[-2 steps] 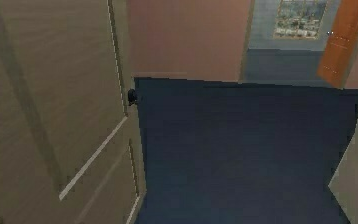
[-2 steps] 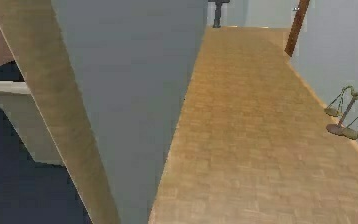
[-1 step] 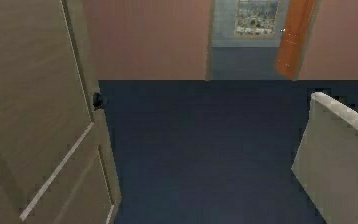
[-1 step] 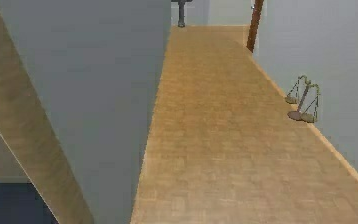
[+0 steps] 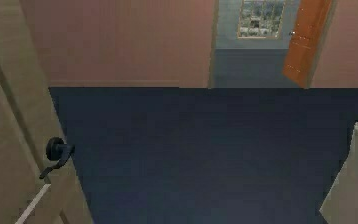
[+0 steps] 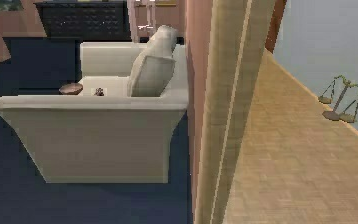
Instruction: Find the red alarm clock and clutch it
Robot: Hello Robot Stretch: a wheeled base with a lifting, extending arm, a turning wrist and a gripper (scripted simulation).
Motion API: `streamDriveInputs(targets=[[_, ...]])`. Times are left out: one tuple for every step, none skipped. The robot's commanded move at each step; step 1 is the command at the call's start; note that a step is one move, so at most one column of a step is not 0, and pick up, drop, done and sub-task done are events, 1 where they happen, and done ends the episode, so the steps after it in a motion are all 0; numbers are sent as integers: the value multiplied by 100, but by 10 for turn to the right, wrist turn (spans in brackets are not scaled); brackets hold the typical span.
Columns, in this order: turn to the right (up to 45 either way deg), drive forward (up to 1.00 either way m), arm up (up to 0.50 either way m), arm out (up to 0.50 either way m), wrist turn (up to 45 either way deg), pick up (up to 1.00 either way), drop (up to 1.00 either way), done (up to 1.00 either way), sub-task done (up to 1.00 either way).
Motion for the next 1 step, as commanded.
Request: streamDriveInputs(targets=[[240,0,0,0,0,0,0,0,0]])
